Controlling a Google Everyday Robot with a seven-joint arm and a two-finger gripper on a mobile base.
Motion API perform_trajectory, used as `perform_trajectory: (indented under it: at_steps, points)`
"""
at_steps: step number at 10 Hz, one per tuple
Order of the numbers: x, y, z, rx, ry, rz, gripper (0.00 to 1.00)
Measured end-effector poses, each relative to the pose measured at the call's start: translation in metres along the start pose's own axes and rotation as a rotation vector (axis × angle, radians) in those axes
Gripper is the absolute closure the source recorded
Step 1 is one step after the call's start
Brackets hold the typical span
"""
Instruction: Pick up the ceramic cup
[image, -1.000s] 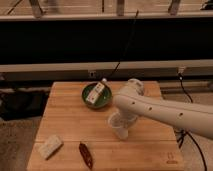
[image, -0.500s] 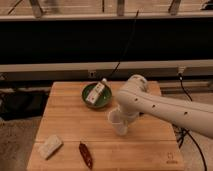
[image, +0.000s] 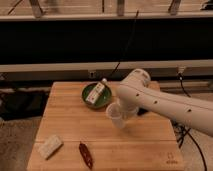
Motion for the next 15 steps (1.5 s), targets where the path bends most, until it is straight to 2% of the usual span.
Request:
perform_trajectory:
  at_steps: [6, 11, 14, 15]
  points:
    - [0.013, -0.017, -0.029, 0.06, 0.029, -0.021, 0.99]
    - [0.023, -0.027, -0.061, 0.114, 0.055, -0.044, 0.99]
    - [0.024, -0.03, -0.068, 0.132, 0.054, -0.054, 0.99]
    - [0.024, -0.029, -0.067, 0.127, 0.054, -0.054, 0.99]
